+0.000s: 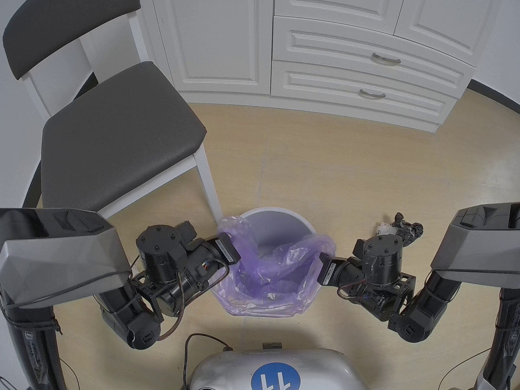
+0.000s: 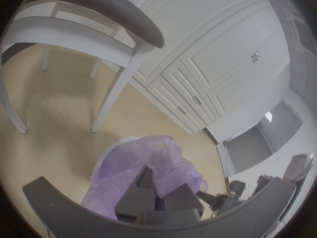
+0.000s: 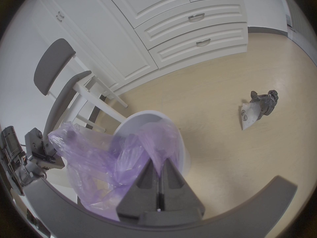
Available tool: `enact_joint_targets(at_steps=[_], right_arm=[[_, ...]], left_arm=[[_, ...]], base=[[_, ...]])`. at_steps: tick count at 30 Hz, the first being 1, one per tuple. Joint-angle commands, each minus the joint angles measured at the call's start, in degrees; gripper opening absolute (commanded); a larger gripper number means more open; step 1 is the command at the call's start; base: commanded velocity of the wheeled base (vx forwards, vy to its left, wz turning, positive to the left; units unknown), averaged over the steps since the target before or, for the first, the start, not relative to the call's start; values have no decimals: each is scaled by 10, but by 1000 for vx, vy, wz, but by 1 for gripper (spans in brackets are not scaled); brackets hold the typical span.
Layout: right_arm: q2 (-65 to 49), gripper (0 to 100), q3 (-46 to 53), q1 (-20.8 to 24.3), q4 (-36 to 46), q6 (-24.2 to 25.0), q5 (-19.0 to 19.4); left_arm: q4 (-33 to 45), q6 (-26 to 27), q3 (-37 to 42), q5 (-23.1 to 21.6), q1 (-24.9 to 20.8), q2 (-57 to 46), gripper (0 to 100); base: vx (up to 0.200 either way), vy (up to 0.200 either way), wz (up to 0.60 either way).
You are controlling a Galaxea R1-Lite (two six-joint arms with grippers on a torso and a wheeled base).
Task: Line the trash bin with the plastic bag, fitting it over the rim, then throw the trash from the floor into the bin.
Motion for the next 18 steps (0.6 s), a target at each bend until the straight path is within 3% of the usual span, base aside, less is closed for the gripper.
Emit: enact_joint_targets(at_steps=[1, 8, 18], right_arm=[[10, 0, -12, -25, 0, 0, 1], [21, 0, -27, -60, 2, -5, 1], [21, 0, -28, -99, 8, -23, 9]], left_arm=[[-1, -30, -36, 9, 31, 16, 0], [0, -38, -47, 10, 40, 25, 0], [-1, -37, -47, 16, 19, 51, 0]], base=[[0, 0, 0], [0, 0, 0], [0, 0, 0]])
